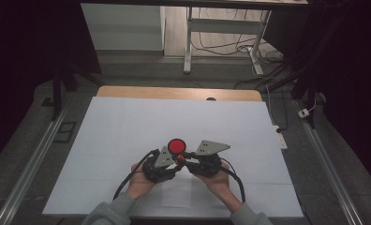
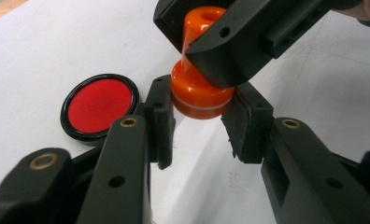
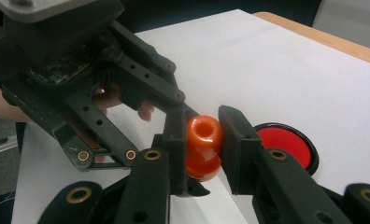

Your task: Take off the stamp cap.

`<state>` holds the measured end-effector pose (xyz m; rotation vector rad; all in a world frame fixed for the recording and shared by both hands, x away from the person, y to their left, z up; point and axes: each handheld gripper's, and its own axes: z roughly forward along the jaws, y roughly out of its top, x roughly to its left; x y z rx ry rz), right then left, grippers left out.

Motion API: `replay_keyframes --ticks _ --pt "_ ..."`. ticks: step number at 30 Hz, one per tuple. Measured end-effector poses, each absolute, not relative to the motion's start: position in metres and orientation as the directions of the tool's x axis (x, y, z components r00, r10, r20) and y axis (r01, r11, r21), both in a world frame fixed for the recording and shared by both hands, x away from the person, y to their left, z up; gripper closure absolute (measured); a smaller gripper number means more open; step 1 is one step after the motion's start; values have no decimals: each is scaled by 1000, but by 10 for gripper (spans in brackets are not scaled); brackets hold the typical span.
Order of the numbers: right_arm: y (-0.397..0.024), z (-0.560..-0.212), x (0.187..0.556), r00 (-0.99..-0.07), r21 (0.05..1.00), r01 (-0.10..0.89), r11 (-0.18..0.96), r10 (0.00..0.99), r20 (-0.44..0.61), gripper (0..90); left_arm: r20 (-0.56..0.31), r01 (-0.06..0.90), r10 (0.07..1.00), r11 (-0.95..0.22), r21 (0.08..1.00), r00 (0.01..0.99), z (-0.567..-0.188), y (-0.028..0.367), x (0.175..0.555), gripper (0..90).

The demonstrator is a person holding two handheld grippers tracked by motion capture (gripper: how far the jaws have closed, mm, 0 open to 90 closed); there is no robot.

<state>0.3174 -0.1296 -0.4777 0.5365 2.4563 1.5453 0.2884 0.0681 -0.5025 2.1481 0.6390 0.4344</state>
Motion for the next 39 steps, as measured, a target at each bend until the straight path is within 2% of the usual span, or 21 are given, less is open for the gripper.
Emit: replay_keyframes --ticks 22,39 --pt "-127 -479 315 -916 896 183 404 400 7 724 64 301 570 -522 798 819 -504 70 289 648" --pt "-126 -479 314 -918 887 179 426 396 -6 725 84 292 568 -537 791 819 -506 70 288 651"
